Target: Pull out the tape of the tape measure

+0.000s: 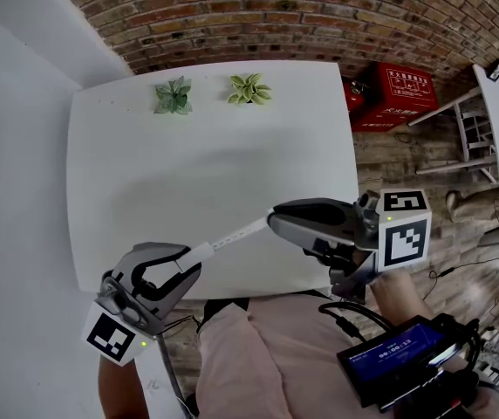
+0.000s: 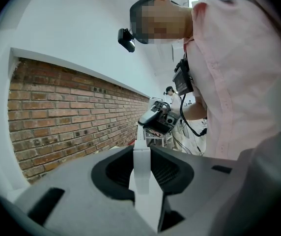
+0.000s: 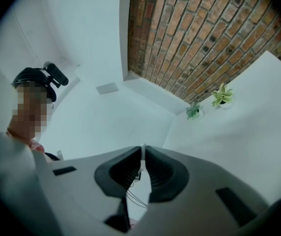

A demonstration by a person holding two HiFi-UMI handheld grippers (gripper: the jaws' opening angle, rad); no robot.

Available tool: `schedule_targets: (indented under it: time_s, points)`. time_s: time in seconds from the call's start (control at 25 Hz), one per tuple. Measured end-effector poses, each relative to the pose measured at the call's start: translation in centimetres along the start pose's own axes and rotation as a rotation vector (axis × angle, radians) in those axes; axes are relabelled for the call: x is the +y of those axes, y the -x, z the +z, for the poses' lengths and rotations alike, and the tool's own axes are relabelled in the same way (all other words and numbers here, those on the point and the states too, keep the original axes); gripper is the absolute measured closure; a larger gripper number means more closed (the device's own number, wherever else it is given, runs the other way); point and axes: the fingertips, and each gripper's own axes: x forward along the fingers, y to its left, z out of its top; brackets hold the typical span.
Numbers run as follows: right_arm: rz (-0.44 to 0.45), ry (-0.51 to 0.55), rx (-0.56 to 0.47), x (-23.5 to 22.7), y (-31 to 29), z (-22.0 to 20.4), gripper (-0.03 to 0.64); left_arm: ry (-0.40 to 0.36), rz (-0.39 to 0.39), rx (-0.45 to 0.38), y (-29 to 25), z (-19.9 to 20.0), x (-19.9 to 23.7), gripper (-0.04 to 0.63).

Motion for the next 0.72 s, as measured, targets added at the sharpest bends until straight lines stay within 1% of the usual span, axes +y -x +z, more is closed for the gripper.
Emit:
schedule_targets:
  time_s: [0.24,0.4,0.72]
  points:
    - [-0.006,0.005,-0.014,0.0,0.4,0.2,0.581,-0.005,-0.008,0.0,-0.1,0.0,0.1,0.495]
    - [-0.018,0.007,-0.035,-0.3,1.1,0.7,0.581,0.0,0.005,0.013,0.4,-0.3,0.3,0.495]
    - [-0.021,0.023,-0.04,-0.3,1.5,1.1,0.581,-0.015,0.0,0.013,0.4,-0.4,0.4,0.495]
